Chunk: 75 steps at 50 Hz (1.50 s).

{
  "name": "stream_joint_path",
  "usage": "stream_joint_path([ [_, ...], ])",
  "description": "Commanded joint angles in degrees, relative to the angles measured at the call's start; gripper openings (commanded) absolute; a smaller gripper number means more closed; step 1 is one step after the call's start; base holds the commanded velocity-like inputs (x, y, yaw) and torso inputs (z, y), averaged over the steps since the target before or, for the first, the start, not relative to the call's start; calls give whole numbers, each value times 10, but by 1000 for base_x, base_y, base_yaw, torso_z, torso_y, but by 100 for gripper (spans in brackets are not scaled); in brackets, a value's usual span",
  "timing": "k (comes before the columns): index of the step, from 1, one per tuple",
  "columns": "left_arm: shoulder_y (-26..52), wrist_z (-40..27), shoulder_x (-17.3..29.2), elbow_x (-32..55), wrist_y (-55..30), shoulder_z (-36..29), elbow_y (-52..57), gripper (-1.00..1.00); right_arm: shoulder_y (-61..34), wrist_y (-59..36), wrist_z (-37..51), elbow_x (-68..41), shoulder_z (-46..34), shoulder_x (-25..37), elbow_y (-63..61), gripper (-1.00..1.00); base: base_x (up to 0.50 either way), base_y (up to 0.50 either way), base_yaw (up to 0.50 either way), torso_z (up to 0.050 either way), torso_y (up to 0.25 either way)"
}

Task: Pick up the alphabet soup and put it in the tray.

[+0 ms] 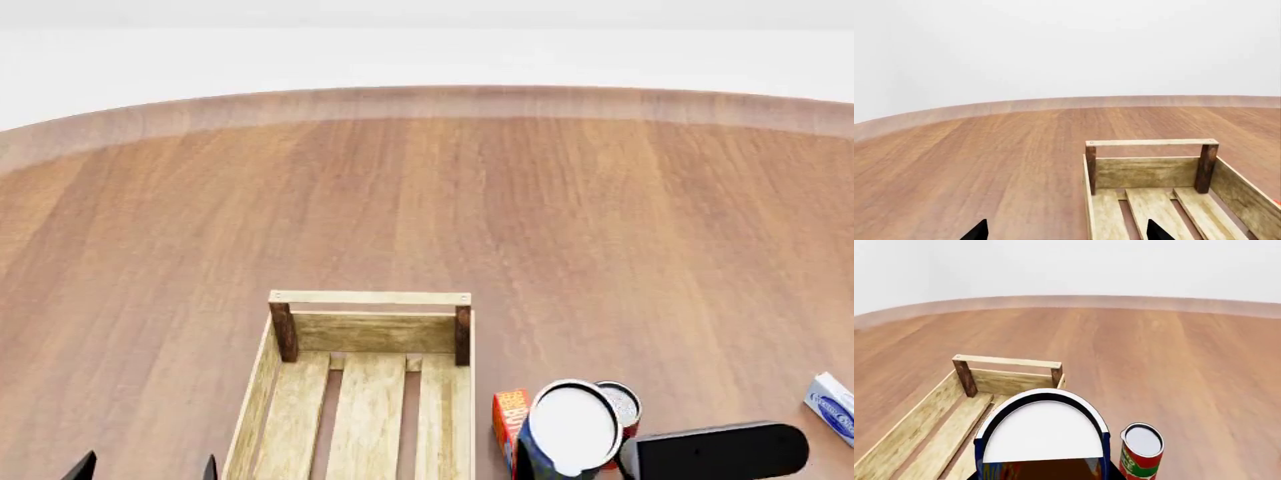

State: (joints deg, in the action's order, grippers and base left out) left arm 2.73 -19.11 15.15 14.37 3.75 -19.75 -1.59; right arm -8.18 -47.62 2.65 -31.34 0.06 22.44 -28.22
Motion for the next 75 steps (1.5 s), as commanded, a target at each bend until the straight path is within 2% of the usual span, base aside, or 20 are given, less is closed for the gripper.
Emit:
stream_joint_path([
  [1, 1, -1, 2, 2, 1, -2, -2, 100, -49, 10, -15, 20, -51, -17, 20, -100, 0, 0, 0, 0, 0],
  [33, 2, -6, 6, 5, 3, -8, -1, 100, -128, 60, -38, 43, -128, -74, 116, -100, 0, 0, 0, 0, 1],
  [75, 4, -11, 11, 10, 4, -14, -6, 100, -160, 193, -79, 102, -213, -127, 299, -100, 0, 0, 0, 0, 0],
])
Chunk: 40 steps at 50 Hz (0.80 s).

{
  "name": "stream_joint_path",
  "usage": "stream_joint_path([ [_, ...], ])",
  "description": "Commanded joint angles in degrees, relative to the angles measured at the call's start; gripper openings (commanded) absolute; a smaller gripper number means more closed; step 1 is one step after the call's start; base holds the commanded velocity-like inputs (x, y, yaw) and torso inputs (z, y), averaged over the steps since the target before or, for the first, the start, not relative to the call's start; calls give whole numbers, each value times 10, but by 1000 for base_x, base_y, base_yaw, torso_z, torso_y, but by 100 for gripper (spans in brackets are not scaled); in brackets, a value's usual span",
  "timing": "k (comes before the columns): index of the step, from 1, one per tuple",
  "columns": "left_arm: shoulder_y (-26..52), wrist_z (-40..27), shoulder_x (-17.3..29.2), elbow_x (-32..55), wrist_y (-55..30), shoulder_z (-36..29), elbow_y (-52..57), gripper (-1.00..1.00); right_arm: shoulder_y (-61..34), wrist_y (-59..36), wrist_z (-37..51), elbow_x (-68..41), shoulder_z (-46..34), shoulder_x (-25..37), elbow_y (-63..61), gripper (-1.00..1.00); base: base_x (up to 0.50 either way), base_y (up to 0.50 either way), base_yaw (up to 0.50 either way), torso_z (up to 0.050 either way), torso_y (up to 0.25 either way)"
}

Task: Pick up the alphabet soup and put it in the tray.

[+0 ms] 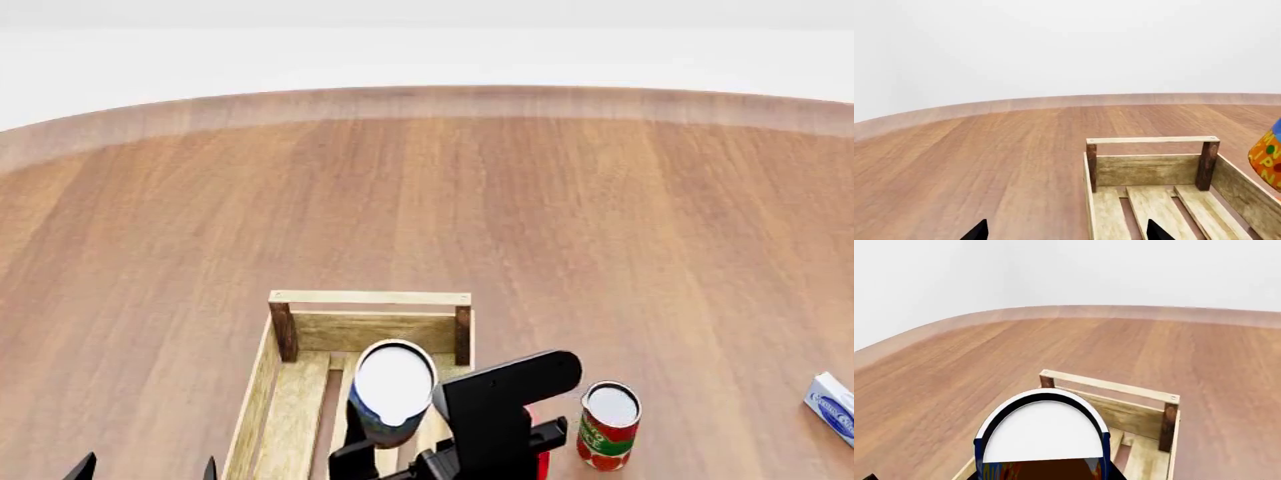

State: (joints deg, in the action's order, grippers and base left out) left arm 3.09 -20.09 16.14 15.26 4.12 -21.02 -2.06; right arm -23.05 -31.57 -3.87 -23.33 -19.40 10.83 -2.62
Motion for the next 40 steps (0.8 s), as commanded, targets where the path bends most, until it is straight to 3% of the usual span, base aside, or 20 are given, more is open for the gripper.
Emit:
stream_joint_path([
  [1, 1, -1, 1, 1, 1, -2, -1, 100, -12, 34, -14, 22, -19, -12, 45, -100, 0, 0, 0, 0, 0],
  [9, 1, -2, 2, 3, 1, -3, 0, 100, -19, 56, -12, 36, -29, -18, 80, -100, 0, 0, 0, 0, 1],
  [26, 1, -5, 5, 4, 1, -6, 2, 100, 5, 29, 9, 24, -28, -2, 30, -100, 0, 0, 0, 1, 1],
  [40, 2, -5, 6, 5, 3, -8, 0, 100, -68, 113, -24, 49, -55, -47, 174, -100, 0, 0, 0, 0, 1],
])
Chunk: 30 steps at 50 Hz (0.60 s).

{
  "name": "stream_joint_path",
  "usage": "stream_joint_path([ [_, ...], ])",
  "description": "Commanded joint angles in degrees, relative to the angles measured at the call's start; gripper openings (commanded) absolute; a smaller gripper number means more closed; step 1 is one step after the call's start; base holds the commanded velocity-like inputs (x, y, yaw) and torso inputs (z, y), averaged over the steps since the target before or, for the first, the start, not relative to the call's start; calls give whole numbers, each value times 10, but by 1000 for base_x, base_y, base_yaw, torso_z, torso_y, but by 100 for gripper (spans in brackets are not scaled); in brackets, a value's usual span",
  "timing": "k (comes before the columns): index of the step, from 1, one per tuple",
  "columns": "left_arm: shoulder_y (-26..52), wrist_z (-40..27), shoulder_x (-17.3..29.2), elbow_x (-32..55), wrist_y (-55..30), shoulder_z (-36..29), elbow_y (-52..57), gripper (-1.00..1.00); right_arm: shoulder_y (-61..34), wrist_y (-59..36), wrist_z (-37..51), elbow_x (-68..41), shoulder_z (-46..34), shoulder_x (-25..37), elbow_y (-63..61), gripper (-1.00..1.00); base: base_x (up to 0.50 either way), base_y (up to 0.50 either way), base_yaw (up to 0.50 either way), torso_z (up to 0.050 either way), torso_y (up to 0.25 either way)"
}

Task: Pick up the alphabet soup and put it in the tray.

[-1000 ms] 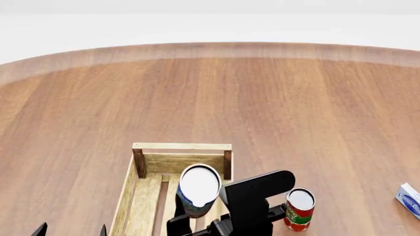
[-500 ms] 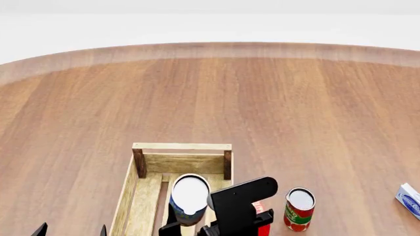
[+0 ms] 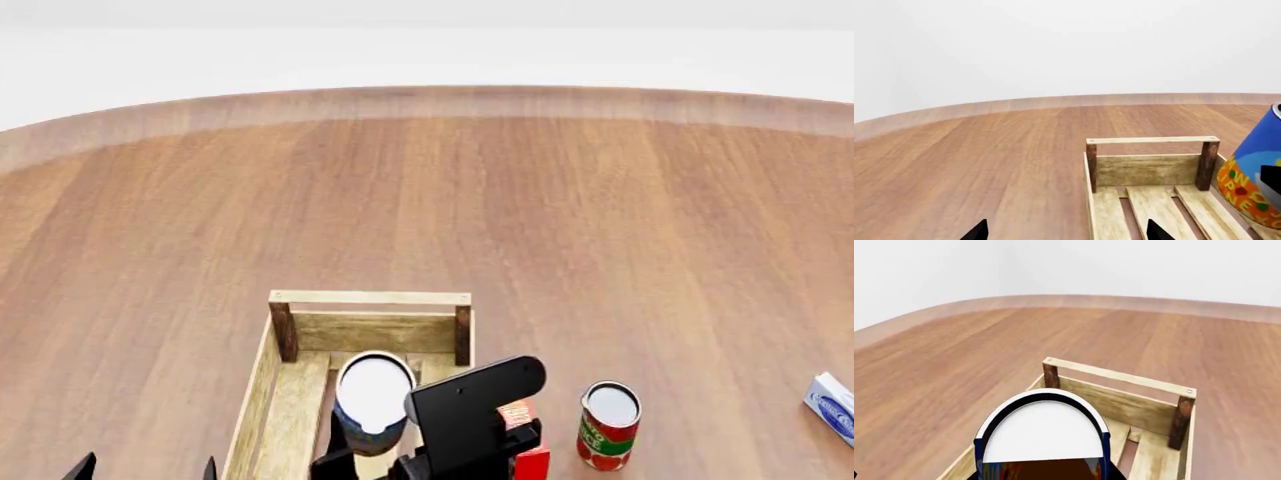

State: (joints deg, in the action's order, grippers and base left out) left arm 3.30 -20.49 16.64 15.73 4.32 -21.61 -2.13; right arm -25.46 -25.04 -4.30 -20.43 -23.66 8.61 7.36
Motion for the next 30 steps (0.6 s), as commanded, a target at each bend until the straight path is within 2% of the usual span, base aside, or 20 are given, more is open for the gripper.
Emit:
stream_joint_path([
  [1, 0, -1, 2, 1, 1, -2, 0, 100, -52, 56, -22, 22, -14, -30, 93, -100, 0, 0, 0, 0, 0],
  [14, 0, -3, 3, 2, 1, -4, 0, 100, -132, 136, -54, 26, -30, -75, 296, -100, 0, 0, 0, 1, 1],
  [18, 0, -3, 3, 2, 2, -5, 0, 100, -159, 167, -58, 7, -58, -84, 361, -100, 0, 0, 0, 0, 0],
  [22, 1, -3, 4, 2, 2, -5, -1, 100, -197, 215, -46, -57, -133, -85, 438, -100, 0, 0, 0, 0, 0],
  [30, 1, -5, 5, 3, 2, -6, 0, 100, -266, 312, -14, -293, -385, -86, 556, -100, 0, 0, 0, 0, 1],
])
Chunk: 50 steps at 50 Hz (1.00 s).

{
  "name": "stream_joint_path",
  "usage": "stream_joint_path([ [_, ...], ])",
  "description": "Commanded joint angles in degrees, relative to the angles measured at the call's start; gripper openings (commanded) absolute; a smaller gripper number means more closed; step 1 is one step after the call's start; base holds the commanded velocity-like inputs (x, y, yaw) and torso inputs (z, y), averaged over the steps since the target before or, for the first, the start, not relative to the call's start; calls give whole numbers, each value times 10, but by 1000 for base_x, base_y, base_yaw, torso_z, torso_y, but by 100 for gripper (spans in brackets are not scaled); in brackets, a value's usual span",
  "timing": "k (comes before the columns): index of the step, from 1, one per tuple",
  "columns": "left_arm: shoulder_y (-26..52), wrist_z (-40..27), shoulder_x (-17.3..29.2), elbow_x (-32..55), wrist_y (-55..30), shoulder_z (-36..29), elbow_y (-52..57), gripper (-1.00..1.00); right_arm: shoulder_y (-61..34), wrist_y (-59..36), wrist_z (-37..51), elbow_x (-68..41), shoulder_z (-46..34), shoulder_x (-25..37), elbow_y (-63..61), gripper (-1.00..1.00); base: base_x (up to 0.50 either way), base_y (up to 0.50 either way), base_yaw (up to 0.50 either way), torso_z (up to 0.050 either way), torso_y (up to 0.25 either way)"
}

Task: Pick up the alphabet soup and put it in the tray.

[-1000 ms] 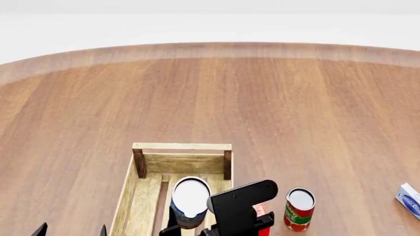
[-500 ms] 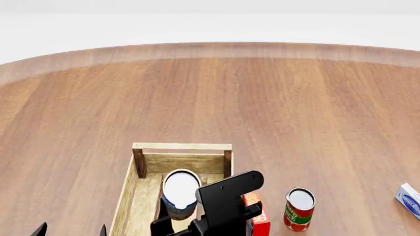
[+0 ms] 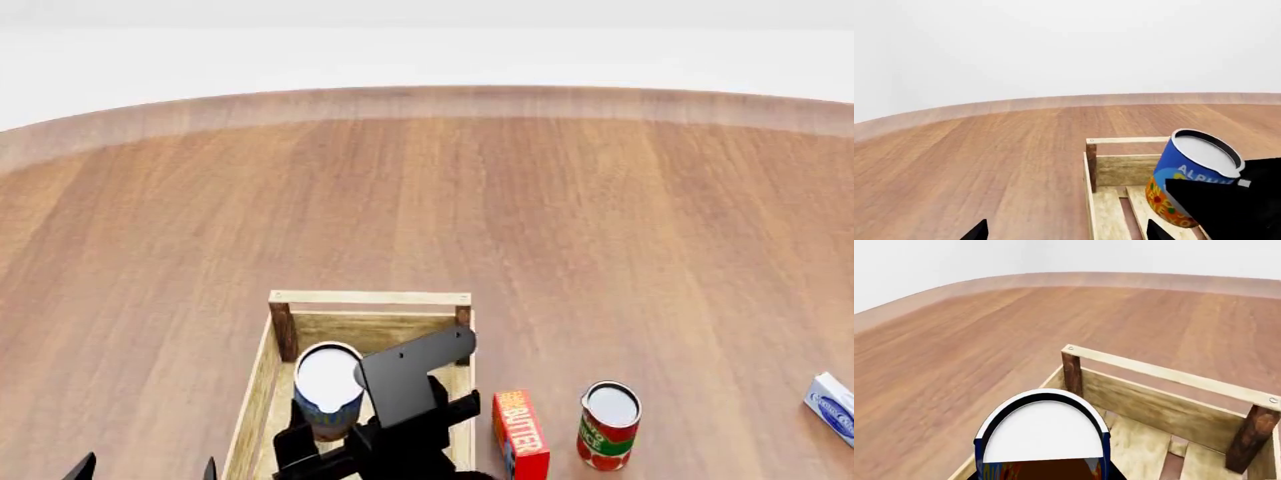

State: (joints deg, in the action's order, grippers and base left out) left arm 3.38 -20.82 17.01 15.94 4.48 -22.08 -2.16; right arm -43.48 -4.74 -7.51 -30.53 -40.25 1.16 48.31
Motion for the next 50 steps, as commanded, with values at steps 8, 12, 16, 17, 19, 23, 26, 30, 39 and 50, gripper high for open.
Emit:
stream_joint_path([
  [8, 0, -2, 2, 1, 0, -3, 1, 100, -112, 147, 31, -351, -389, -12, 174, -100, 0, 0, 0, 0, 0],
  [12, 1, -2, 2, 1, 1, -4, 0, 100, -116, 153, 34, -390, -432, -12, 178, -100, 0, 0, 0, 0, 3],
  [16, 0, -3, 3, 2, 1, -4, 1, 100, -116, 157, 36, -409, -453, -12, 184, -100, 0, 0, 0, 0, 0],
  [17, 0, -3, 3, 2, 1, -4, 1, 100, -116, 158, 35, -413, -456, -12, 185, -100, 0, 0, 0, 0, 0],
  [19, 0, -3, 4, 2, 1, -5, 2, 100, -115, 159, 34, -418, -460, -12, 187, -100, 0, 0, 0, 0, 0],
  [23, 0, -4, 4, 3, 1, -5, 3, 100, -113, 157, 35, -425, -467, -12, 187, -100, 0, 0, 0, 3, 0],
  [26, 0, -4, 4, 3, 1, -5, 2, 100, -112, 157, 36, -429, -469, -12, 188, -100, 0, 0, 0, 0, 3],
  [30, 1, -4, 5, 4, 1, -6, 1, 100, -112, 156, 36, -433, -471, -12, 186, -100, 0, 0, 0, 0, 0],
  [39, 2, -5, 5, 5, 2, -7, -1, 100, -112, 150, 34, -432, -474, -12, 185, -100, 0, 0, 0, 0, 1],
  [50, 3, -6, 6, 4, 2, -9, -1, 100, -115, 131, 34, -427, -474, -12, 184, -100, 0, 0, 0, 0, 0],
])
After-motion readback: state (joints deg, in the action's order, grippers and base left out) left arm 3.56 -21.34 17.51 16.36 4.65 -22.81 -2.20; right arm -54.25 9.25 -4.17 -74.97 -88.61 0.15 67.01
